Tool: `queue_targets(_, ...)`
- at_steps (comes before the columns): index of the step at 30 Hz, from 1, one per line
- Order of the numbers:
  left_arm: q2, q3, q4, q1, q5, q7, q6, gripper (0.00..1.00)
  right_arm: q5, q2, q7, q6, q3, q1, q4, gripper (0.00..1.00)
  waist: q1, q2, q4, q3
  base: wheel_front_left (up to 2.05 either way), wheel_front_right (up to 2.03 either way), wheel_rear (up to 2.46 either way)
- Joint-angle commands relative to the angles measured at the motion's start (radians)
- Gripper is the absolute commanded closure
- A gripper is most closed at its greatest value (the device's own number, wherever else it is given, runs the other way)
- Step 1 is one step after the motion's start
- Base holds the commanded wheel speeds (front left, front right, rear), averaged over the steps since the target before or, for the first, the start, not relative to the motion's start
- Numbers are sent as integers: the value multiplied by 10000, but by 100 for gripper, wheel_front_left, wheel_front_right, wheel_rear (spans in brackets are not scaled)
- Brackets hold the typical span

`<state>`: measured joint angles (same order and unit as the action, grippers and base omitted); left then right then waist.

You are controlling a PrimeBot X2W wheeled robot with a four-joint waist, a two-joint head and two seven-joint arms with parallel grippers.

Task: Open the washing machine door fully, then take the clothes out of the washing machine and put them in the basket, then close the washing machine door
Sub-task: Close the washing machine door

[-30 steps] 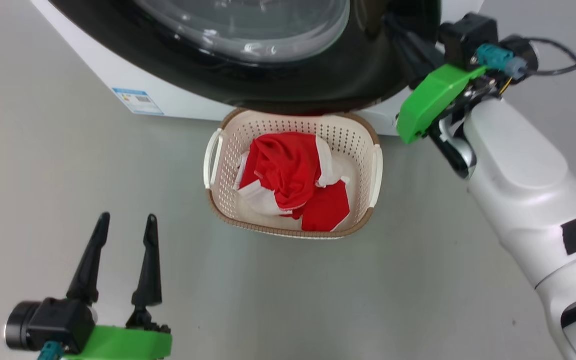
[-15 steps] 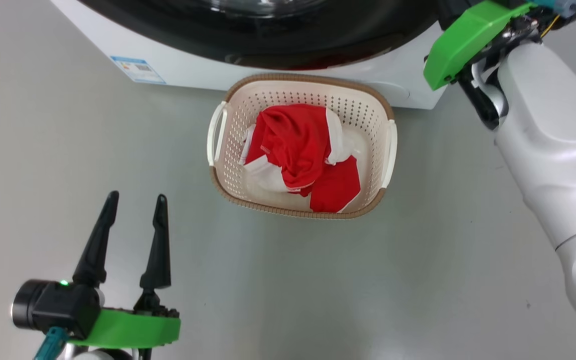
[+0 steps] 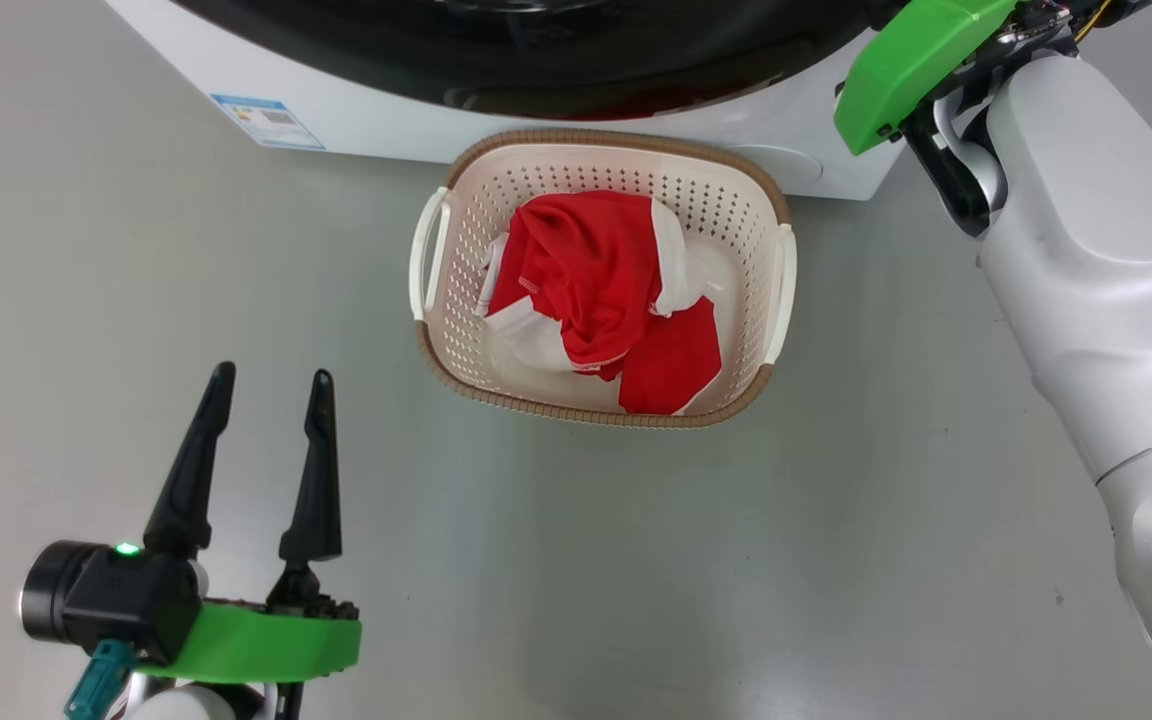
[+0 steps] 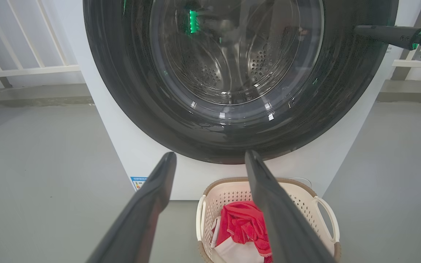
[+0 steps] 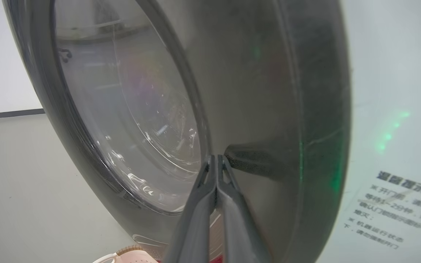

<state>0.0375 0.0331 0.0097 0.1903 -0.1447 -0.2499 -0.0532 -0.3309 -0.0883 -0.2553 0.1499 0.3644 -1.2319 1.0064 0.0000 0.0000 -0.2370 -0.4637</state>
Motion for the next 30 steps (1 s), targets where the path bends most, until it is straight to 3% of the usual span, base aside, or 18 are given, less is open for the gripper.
queue_targets(1,128,-338,-191,145,59,-118,-15,0,56,-114,-64,-192,-314,-286,-164,100,0,0,34,45,0,0,0)
queue_targets(7,128,-335,-122,190,-51,-118,-4,0,80,4,-64,-192,-262,-71,-3,100,0,0,149,188,0,0,0)
queue_targets(8,128,-331,-117,186,-80,-118,5,0,75,27,-64,-192,-248,-25,17,85,0,0,182,220,0,0,0)
queue_targets(10,128,-303,-77,164,-110,-118,-5,0,68,63,-64,-192,-252,90,-15,20,0,0,250,311,0,0,0)
queue_targets(12,128,-285,-13,150,-149,-118,-19,0,101,84,-64,-192,-272,261,-154,0,0,0,327,408,0,0,0)
queue_targets(20,128,-362,304,192,-476,-118,17,0,359,146,-64,-192,-271,1596,-924,0,0,0,767,932,0,0,0)
queue_targets(30,128,-438,495,51,-609,-118,117,0,826,184,-64,-192,-1180,3901,-2402,0,0,0,1467,1907,0,0,0)
